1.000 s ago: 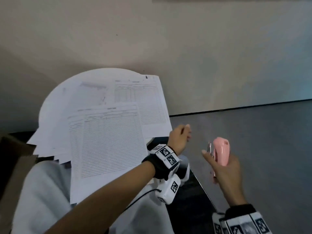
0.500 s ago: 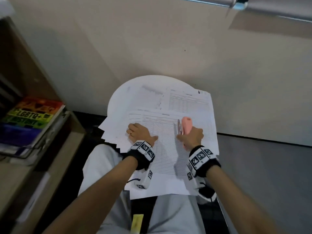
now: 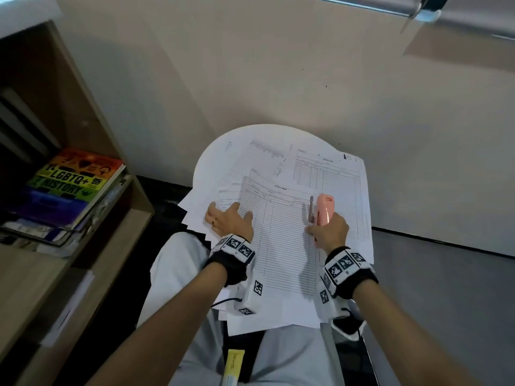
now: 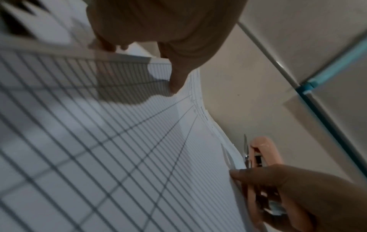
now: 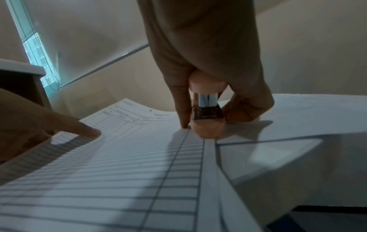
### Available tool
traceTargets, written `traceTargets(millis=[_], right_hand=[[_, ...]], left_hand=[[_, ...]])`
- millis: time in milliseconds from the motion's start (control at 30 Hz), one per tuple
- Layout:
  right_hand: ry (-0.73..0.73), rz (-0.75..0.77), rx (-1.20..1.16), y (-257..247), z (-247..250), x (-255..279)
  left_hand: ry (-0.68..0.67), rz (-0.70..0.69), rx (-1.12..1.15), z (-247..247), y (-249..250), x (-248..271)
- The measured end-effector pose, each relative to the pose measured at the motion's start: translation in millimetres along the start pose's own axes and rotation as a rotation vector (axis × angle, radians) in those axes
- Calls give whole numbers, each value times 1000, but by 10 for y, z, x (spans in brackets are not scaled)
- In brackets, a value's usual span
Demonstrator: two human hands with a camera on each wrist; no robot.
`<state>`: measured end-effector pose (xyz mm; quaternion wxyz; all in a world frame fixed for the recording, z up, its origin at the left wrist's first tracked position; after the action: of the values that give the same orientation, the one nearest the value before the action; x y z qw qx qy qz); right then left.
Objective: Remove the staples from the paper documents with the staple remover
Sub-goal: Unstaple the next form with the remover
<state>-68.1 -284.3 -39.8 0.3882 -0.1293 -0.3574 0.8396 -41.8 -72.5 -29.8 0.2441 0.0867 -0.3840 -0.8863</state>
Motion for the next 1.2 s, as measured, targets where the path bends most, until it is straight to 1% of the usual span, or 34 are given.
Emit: traceTargets(millis=[167,300,367,433,500,567,633,700,800,867,900,933,1000,1033,1100,1200], right_hand=[[-30,32,58,-45,-13,50],[-27,24,63,-47,-8,30],[-31,28,64,-38,-10,24],[-34,25,64,-31,-5,25],[-40,18,56,-35,11,24],[-43,7,39,-40,15,26],[-38,1,34,-46,23,35],[-38,-6,34,-46,23,41],[-48,-6,21,-46,28,50],[-54,0,-7,-49,52,49],[-52,-6,-39,-49,68,47],[-51,-22,-84,-54,89,45],[-58,-72,-183,-67,128,39],[-69,-90,-216,-71,138,26],[-110,-81,-227,-87,138,9],[-157,-40,-174,-139,78,10]], left_hand=[[-54,116,93,-4,71,-46],[-114,179,24,30,12,-187],[-93,224,13,70,1,-243],[-61,197,15,77,25,-264],[-57,164,28,84,74,-257],[-68,195,57,99,104,-276],[-109,234,110,108,111,-320],[-123,225,149,129,95,-339],[-37,112,182,170,62,-248],[-6,20,295,173,60,-121],[0,15,370,192,56,-74],[2,51,428,194,40,-60],[-10,149,469,199,-6,-69],[-18,157,445,193,-34,-82],[-51,108,408,179,-74,-90],[-120,50,402,142,-68,-79]])
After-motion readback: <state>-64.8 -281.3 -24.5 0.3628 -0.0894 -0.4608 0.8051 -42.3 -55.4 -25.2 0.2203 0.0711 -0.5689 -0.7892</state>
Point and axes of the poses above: each hand's wrist, its own x-axis away from the middle knuckle, its own z-axis out of the back of the hand, y = z × x, the point moved 2 cm from there along -x, towards the middle knuckle, and after that the axes turned 14 degrees about y, right-handed, at the moved point
